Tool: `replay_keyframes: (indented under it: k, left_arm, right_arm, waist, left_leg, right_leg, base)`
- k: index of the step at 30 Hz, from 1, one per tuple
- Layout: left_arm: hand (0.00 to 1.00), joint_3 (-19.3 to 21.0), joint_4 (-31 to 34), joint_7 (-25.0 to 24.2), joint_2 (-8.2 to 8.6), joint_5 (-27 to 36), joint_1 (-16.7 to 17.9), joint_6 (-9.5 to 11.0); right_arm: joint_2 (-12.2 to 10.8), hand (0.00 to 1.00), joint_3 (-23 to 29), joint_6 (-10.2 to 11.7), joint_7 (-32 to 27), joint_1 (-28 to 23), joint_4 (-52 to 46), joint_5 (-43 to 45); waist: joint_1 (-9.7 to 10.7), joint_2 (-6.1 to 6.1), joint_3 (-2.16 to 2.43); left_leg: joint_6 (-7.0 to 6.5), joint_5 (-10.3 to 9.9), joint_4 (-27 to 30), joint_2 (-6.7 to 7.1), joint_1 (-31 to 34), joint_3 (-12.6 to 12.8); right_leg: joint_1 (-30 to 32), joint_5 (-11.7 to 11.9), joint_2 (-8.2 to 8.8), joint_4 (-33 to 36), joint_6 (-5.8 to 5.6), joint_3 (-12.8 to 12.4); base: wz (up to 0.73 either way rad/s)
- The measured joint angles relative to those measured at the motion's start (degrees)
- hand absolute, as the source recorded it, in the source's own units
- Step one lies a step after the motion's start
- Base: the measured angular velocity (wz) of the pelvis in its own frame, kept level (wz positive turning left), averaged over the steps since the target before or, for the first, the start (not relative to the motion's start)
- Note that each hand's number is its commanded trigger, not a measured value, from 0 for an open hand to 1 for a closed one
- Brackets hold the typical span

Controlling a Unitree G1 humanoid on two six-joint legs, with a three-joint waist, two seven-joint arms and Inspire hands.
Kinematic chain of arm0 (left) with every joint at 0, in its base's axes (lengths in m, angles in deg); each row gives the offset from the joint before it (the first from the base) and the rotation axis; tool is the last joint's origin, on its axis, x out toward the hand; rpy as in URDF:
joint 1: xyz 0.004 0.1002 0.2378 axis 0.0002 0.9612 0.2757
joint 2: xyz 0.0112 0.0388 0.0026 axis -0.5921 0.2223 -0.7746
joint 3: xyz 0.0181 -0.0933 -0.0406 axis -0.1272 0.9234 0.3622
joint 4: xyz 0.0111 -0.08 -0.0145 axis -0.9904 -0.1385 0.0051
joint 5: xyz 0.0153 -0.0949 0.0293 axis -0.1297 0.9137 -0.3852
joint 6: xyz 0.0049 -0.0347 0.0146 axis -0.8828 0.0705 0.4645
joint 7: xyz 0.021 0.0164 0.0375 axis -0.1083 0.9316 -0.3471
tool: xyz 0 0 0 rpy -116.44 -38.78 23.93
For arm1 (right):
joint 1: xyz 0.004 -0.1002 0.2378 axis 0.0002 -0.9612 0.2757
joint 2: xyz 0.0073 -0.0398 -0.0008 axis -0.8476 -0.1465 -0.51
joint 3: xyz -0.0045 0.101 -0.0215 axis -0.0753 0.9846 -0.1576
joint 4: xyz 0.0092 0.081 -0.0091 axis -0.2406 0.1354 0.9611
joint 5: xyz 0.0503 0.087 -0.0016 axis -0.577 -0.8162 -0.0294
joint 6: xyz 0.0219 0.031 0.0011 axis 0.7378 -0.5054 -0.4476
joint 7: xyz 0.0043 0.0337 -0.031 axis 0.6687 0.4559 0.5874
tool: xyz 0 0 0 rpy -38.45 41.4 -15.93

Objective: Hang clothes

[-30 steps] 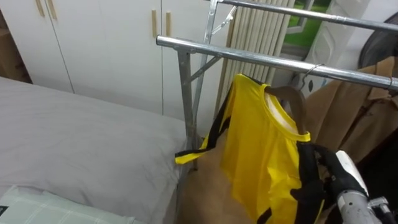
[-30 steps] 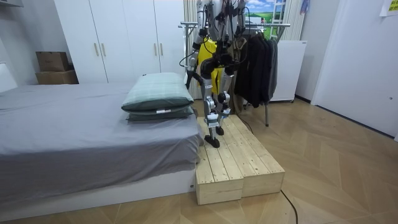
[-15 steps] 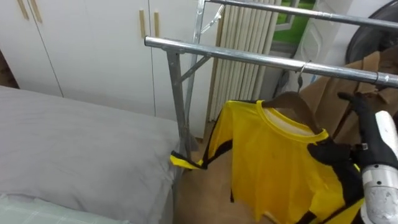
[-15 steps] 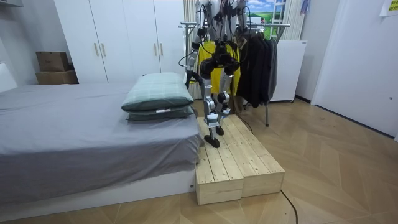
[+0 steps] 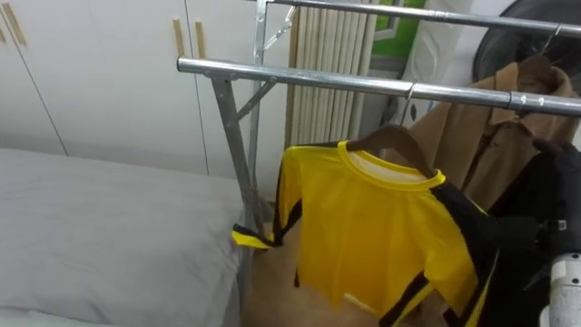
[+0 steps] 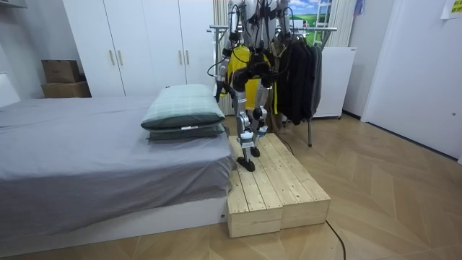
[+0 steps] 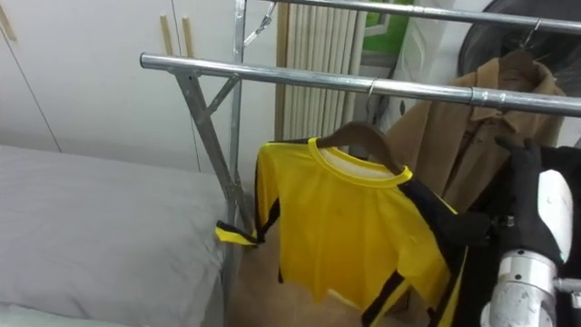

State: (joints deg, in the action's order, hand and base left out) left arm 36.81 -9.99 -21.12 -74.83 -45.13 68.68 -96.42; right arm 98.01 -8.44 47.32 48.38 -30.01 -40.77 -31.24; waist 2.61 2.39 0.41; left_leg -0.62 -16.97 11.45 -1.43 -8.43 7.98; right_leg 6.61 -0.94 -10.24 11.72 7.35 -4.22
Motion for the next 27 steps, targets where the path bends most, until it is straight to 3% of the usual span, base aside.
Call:
replay_keyframes:
  k: [4, 12, 14, 18, 27]
  left_arm:
    - [0.0, 0.0, 0.0, 0.0, 0.01, 0.0, 0.3, 0.4]
    - [0.0, 0.0, -1.3, 0.1, 0.13, 0.0, 0.3, 0.5]
    - [0.0, 0.0, -1.4, 0.1, 0.14, 0.0, 0.3, 0.5]
    - [0.0, 0.1, -1.4, 0.1, 0.15, -0.2, 0.3, 0.7]
    - [0.0, -0.1, -1.3, 0.1, 0.18, -0.2, 0.0, 0.9]
  right_arm:
    - [-0.4, 0.0, -1.3, 0.1, 1.4, -5.8, 0.0, -2.6]
    - [-2.8, 0.0, -3.0, 0.6, 5.2, -12.5, 1.9, -7.2]
    - [-3.3, 0.0, -3.8, 1.0, 6.5, -12.9, 5.5, -8.0]
    - [-6.6, 0.0, -4.1, 1.0, 10.3, -14.2, 13.5, -11.7]
    - [-7.3, 0.0, -9.6, 1.0, 17.0, -14.6, 27.8, -20.9]
  waist:
    - [0.0, -0.06, 0.01]
    - [0.1, -0.8, 0.14]
    - [0.3, -0.82, 0.11]
    - [0.7, -0.68, 0.06]
    - [0.3, -0.84, -0.07]
  left_leg:
    - [0.0, 0.0, -0.1, 0.0, -0.2, 0.1]
    - [0.19, -0.1, -0.9, -0.27, -1.0, 2.3]
    - [0.2, -0.1, -1.1, -0.34, -1.2, 2.5]
    - [0.23, -0.2, -1.0, -0.44, -1.2, 2.5]
    - [-0.01, -0.4, -1.0, -0.48, -1.1, 2.4]
  right_leg:
    - [-0.1, 0.0, -0.06, 0.0, 0.0, -0.1]
    - [0.0, 0.3, -1.0, 0.0, 0.02, -2.0]
    - [-0.1, 0.3, -1.11, -0.1, 0.01, -2.2]
    - [-0.2, 0.3, -1.15, -0.1, 0.04, -2.2]
    - [-0.2, 0.3, -1.14, -0.2, 0.02, -2.1]
  base:
    - [-0.01]
    - [-0.13]
    - [-0.09]
    - [0.01]
    - [0.0]
